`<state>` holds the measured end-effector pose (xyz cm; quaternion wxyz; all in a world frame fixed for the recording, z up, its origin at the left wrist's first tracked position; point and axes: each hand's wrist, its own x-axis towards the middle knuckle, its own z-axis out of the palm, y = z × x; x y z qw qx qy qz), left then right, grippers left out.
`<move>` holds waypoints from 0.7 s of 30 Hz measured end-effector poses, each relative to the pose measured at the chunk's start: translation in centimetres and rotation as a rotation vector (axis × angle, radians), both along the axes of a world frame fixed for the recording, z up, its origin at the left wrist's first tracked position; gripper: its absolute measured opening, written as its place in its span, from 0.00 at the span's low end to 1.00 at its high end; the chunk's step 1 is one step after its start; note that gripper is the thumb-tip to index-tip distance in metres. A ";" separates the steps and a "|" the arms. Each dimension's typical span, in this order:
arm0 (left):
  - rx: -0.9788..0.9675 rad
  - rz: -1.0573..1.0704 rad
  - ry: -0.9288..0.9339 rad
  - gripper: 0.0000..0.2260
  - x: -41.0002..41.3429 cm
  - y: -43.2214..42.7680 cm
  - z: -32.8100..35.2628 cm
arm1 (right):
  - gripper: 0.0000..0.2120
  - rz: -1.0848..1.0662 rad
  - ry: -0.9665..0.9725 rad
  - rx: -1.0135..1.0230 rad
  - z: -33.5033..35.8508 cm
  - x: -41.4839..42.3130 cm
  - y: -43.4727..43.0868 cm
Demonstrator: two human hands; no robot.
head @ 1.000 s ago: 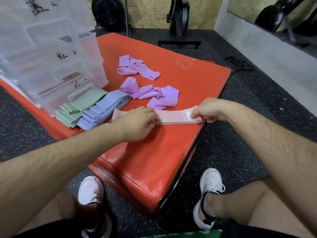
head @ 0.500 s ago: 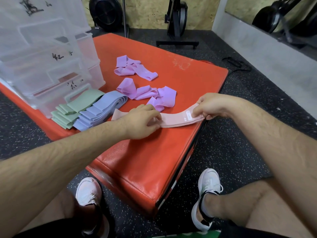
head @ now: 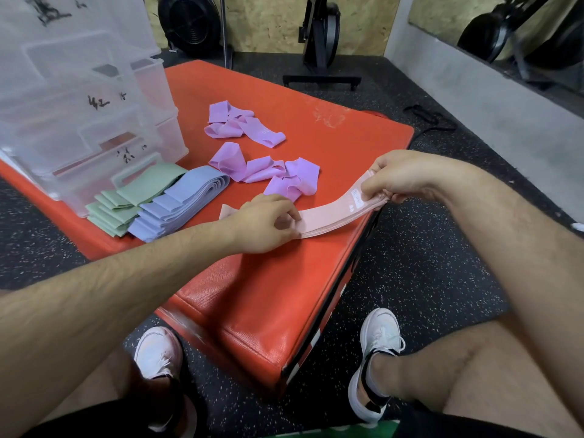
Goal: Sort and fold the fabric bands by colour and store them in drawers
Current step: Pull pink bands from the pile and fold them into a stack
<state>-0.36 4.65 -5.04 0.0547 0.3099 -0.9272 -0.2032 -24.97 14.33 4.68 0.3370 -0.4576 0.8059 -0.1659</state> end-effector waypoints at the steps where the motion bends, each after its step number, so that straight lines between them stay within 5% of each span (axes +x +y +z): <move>1: -0.003 -0.004 0.006 0.10 0.0 0.0 0.0 | 0.12 0.000 -0.005 -0.011 0.1 0.1 0.1; 6: 0.137 0.026 0.211 0.11 -0.2 0.6 0.8 | 0.10 0.047 -0.016 -0.069 0.6 2.3 -0.3; 12: 0.921 0.213 0.591 0.20 -0.3 1.4 3.4 | 0.05 0.110 -0.004 -0.100 0.0 7.3 -2.6; 14: 1.052 0.206 0.627 0.22 -0.1 1.2 4.1 | 0.07 0.110 0.004 -0.120 -0.3 8.6 -3.5; 21: 0.918 0.256 0.643 0.12 1.1 0.0 4.7 | 0.09 0.264 -0.113 -0.135 0.1 10.5 -3.8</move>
